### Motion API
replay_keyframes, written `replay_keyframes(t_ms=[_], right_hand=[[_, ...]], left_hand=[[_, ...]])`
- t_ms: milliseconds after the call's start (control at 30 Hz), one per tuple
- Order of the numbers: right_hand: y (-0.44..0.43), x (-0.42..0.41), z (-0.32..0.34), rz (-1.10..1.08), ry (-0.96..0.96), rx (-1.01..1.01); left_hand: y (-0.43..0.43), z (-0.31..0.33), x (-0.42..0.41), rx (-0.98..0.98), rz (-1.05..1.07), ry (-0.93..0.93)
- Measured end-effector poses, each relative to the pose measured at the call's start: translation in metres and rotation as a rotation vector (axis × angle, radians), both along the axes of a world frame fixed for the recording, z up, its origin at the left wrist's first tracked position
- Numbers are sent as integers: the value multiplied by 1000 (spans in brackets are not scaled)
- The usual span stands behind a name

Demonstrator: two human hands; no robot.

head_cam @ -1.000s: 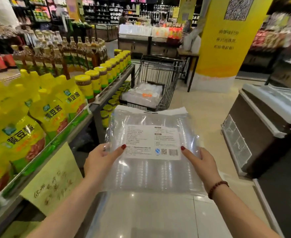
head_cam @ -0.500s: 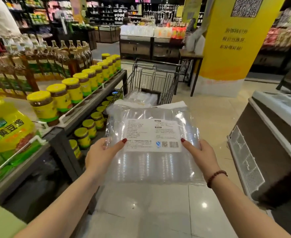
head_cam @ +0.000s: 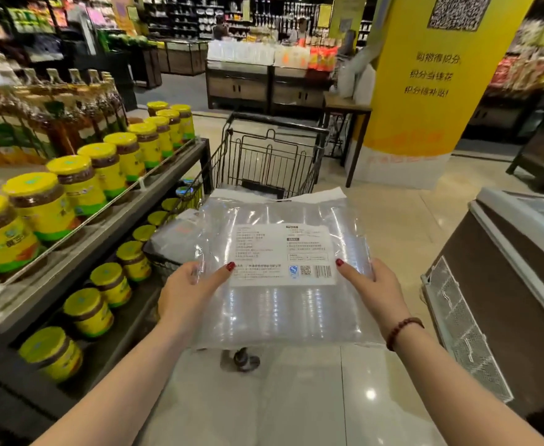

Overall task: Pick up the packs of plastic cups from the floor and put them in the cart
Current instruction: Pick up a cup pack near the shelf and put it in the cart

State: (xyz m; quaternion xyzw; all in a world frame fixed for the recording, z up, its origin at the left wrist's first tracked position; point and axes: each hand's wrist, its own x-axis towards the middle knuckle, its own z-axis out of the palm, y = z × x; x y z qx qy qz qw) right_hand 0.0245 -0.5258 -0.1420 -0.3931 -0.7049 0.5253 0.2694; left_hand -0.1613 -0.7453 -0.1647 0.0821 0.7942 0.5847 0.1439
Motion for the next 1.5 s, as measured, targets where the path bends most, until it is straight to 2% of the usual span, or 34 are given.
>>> replay_keyframes(t_ms=[233, 433, 700, 1000, 1167, 1300, 1500], right_hand=[[80, -82, 5, 9, -24, 2], [141, -134, -3, 80, -44, -41], [239, -194, -10, 208, -56, -43], [368, -261, -3, 433, -15, 19], [404, -315, 6, 562, 23, 1], [416, -364, 6, 689, 40, 62], [428, -434, 0, 784, -4, 75]], left_hand=[[84, -7, -75, 21, 6, -12], [131, -8, -117, -58, 48, -24], [209, -12, -149, -113, 115, -3], [309, 4, -157, -69, 281, -17], [334, 16, -180, -9, 404, -2], [341, 14, -211, 0, 466, -4], [356, -3, -262, -1, 528, -8]])
